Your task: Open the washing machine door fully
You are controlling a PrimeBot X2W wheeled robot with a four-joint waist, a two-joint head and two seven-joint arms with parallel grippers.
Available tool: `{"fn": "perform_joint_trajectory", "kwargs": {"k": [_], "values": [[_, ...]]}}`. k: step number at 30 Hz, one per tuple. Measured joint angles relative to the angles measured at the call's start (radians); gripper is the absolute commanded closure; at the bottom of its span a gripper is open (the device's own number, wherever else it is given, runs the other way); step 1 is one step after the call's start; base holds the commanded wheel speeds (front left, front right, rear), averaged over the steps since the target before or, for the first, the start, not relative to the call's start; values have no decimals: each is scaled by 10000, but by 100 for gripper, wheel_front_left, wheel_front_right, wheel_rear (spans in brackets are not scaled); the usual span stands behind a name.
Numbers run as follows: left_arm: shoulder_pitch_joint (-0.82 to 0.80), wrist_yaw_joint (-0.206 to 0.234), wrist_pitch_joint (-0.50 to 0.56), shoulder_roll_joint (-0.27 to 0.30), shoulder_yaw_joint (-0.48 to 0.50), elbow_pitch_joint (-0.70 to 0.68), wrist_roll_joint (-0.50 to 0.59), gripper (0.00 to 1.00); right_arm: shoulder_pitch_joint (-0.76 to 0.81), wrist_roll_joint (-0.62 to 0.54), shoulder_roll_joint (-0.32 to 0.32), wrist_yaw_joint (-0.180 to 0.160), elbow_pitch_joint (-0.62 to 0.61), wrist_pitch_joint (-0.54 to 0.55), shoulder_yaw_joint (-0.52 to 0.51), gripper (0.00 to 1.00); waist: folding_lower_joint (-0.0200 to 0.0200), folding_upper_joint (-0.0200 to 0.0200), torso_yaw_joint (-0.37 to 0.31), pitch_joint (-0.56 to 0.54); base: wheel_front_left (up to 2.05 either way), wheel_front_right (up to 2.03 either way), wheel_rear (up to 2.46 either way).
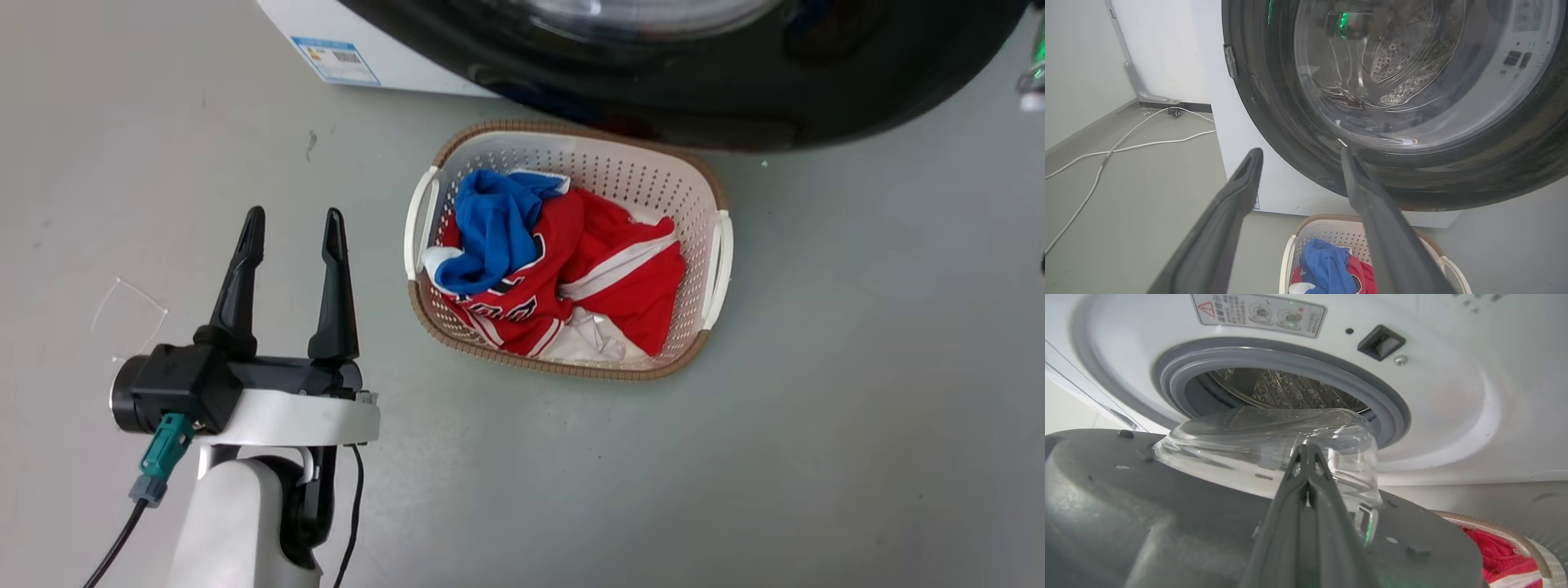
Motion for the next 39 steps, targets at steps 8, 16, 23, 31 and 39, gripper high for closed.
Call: {"fn": "perform_joint_trajectory", "kwargs": {"k": [8, 16, 23, 31, 39], "values": [[444, 13, 2, 0, 29, 115, 136, 0, 1351, 261, 309, 0, -583, 510, 284, 100, -1, 0, -152, -807, 0, 0, 0], [908, 13, 2, 0, 67, 209, 261, 0, 3015, 725, 589, 0, -1515, 963, 525, 100, -1, 0, -300, -1576, 0, 0, 0], [1293, 13, 0, 2, 88, 230, 366, 0, 4458, 1122, 934, 0, -2621, 1210, 744, 100, -1, 0, -474, -2111, 0, 0, 0], [1555, 12, 2, 0, 130, 297, 472, 0, 5670, 1360, 1371, 0, -3607, 1390, 1129, 100, -1, 0, -565, -2528, 0, 0, 0], [1819, 33, 0, 0, 69, 362, 527, 0, 6682, 1567, 1824, 2, -4318, 1565, 1528, 100, -2, 0, -508, -2954, 0, 0, 0]]}}
